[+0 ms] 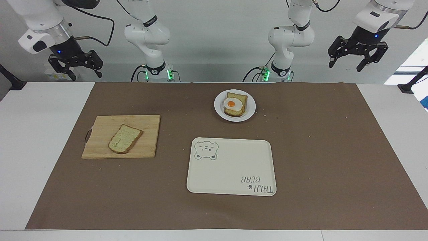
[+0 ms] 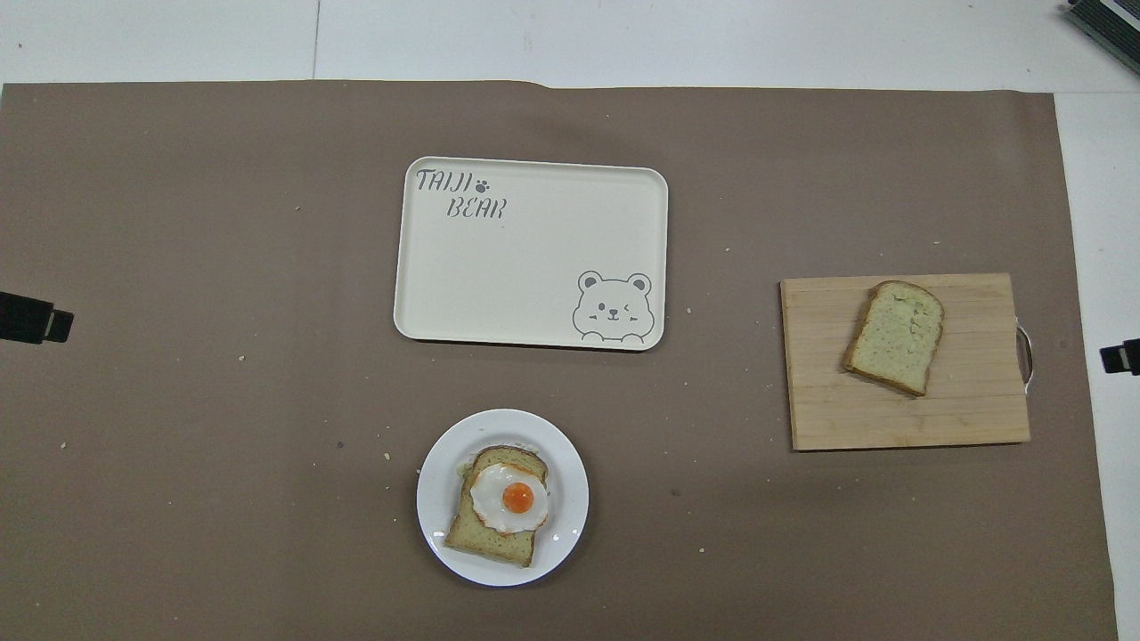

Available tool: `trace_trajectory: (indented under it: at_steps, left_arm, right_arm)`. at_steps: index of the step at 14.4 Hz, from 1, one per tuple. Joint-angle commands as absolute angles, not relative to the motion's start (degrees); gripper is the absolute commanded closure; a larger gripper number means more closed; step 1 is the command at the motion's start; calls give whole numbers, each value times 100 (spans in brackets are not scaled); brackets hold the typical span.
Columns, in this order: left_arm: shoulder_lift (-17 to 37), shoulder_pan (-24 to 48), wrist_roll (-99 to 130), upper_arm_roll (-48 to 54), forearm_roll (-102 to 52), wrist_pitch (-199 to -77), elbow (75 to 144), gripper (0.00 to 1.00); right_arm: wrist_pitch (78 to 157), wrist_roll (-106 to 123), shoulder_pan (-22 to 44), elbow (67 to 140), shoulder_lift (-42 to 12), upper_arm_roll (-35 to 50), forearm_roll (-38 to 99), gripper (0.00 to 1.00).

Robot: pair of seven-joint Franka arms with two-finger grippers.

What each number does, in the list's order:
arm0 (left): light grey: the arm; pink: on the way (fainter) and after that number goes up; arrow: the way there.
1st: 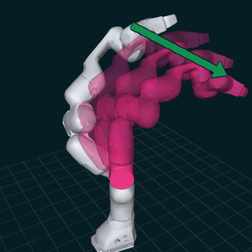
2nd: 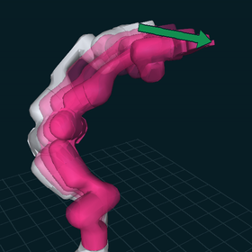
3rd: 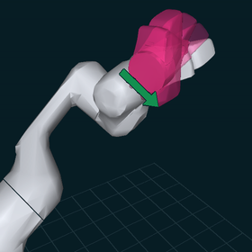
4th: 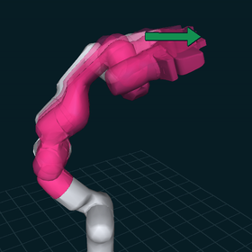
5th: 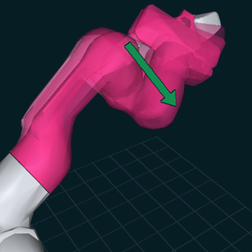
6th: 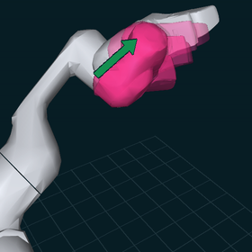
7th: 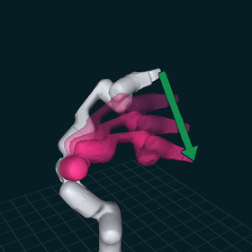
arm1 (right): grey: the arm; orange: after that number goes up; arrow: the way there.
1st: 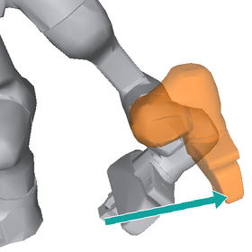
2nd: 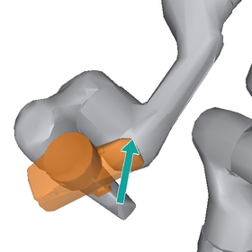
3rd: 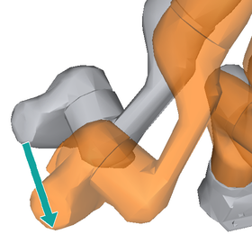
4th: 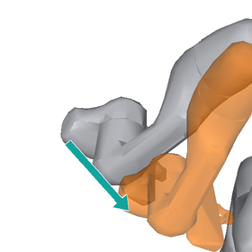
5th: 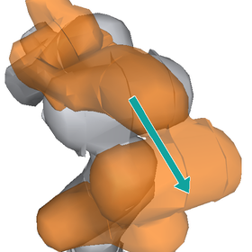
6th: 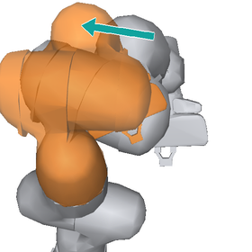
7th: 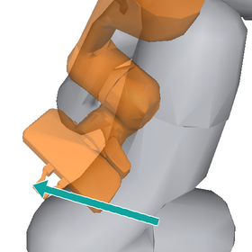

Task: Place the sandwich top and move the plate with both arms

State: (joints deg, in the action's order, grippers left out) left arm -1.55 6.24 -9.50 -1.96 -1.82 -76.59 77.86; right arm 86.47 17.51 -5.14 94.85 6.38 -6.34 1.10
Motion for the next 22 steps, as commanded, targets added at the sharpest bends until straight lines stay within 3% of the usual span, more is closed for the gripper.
trace_trajectory:
  at_steps: [1, 22]
  left_arm:
    - [-325, 729, -861, -264, -193, -7690, 7989, 0]
    - [-325, 729, -853, -264, -404, -7690, 7998, 0]
  right_arm:
    - [8622, 1925, -633, 9633, 782, -580, 185, 0]
    - [8543, 1740, -554, 9624, 782, -518, 193, 0]
